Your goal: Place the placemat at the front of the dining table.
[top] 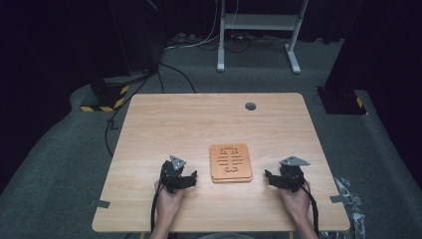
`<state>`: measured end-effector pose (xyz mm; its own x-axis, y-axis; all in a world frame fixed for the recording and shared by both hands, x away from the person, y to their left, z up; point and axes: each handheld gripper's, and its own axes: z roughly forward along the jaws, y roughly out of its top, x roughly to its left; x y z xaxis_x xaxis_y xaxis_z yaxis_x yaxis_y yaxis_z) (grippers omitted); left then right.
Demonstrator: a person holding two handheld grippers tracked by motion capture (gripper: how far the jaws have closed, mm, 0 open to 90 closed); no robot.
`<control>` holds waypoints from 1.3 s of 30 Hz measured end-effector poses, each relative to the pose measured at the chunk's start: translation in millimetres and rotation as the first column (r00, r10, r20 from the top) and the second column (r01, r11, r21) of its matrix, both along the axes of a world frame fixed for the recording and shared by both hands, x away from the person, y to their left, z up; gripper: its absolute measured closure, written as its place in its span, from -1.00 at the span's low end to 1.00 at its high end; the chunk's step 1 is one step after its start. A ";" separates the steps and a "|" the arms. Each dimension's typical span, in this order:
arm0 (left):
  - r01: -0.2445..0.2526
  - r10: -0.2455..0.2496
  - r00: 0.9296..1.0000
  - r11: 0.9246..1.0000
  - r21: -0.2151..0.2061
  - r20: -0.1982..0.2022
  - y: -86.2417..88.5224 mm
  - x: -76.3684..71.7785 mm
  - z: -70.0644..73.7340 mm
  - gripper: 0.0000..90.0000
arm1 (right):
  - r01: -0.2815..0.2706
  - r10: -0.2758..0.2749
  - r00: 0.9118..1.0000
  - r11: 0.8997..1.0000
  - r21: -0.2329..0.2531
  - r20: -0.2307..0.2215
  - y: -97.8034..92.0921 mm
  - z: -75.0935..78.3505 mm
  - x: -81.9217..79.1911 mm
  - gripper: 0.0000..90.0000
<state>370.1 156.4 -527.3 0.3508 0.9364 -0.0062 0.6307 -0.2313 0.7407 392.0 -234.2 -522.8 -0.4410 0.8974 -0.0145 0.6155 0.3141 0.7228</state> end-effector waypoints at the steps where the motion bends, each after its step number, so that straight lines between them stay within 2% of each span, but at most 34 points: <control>1: -0.001 0.001 1.000 1.000 -0.001 -0.001 0.0 0.0 0.0 -0.57 | 0.000 0.000 1.000 1.000 0.001 -0.001 -0.1 0.0 0.1 -0.41; 6: -0.003 0.003 1.000 1.000 -0.001 -0.002 -0.2 0.0 0.1 -0.57 | 0.001 -0.001 1.000 1.000 0.001 -0.001 -0.1 0.1 0.2 -0.41; 10: 0.018 -0.018 1.000 1.000 -0.007 -0.014 -0.8 -0.3 1.2 -0.60 | -0.001 0.001 1.000 1.000 0.002 -0.006 0.2 0.4 -0.8 -0.40; 11: 0.050 -0.051 0.998 0.999 -0.021 -0.030 -3.2 -2.5 2.5 -0.61 | -0.045 0.045 0.999 0.999 0.011 -0.016 0.5 1.1 -3.2 -0.40; 13: 0.087 -0.088 0.995 0.996 -0.030 -0.037 -7.8 -5.6 3.4 -0.63 | -0.087 0.087 0.996 0.996 0.015 -0.015 3.9 0.9 -7.0 -0.42; 14: 0.106 -0.108 0.994 0.994 -0.034 -0.037 -10.5 -7.3 4.2 -0.65 | -0.113 0.113 0.994 0.994 -0.001 -0.004 6.2 0.3 -8.5 -0.43; 16: 0.122 -0.124 0.992 0.992 -0.044 -0.037 -13.7 -8.9 4.8 -0.66 | -0.127 0.127 0.992 0.992 0.006 -0.011 9.1 0.3 -10.6 -0.44; 17: 0.149 -0.151 0.988 0.987 -0.065 -0.035 -20.1 -12.0 5.8 -0.66 | -0.161 0.161 0.987 0.987 0.009 -0.013 13.8 0.3 -13.7 -0.46; 20: 0.181 -0.186 0.981 0.979 -0.095 -0.053 -31.0 -15.8 5.2 -0.66 | -0.219 0.219 0.976 0.976 0.007 -0.017 22.1 0.5 -18.3 -0.49; 24: 0.220 -0.227 0.972 0.970 -0.103 -0.061 -42.6 -18.4 5.2 -0.67 | -0.265 0.265 0.964 0.964 -0.002 -0.013 32.9 0.1 -22.5 -0.50; 28: 0.226 -0.231 0.971 0.970 -0.092 -0.059 -49.6 -18.0 5.3 -0.65 | -0.278 0.278 0.960 0.960 -0.003 -0.020 41.1 0.0 -22.8 -0.50; 30: 0.236 -0.242 0.969 0.967 -0.097 -0.056 -51.4 -17.0 5.2 -0.63 | -0.283 0.283 0.959 0.959 -0.006 -0.017 44.6 -0.2 -22.5 -0.50; 34: 0.237 -0.243 0.969 0.966 -0.102 -0.051 -54.4 -16.8 5.0 -0.61 | -0.292 0.292 0.956 0.956 -0.009 -0.015 48.0 -0.1 -21.6 -0.50; 39: 0.241 -0.247 0.968 0.965 -0.102 -0.049 -59.8 -15.2 5.2 -0.58 | -0.293 0.293 0.956 0.956 -0.017 -0.013 52.5 0.2 -20.5 -0.48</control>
<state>354.9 96.6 -522.1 0.5648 0.8165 -0.1194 0.6087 -0.3145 0.7284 371.5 -181.7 -522.6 -0.6846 0.7285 -0.0241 0.5016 0.4948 0.7096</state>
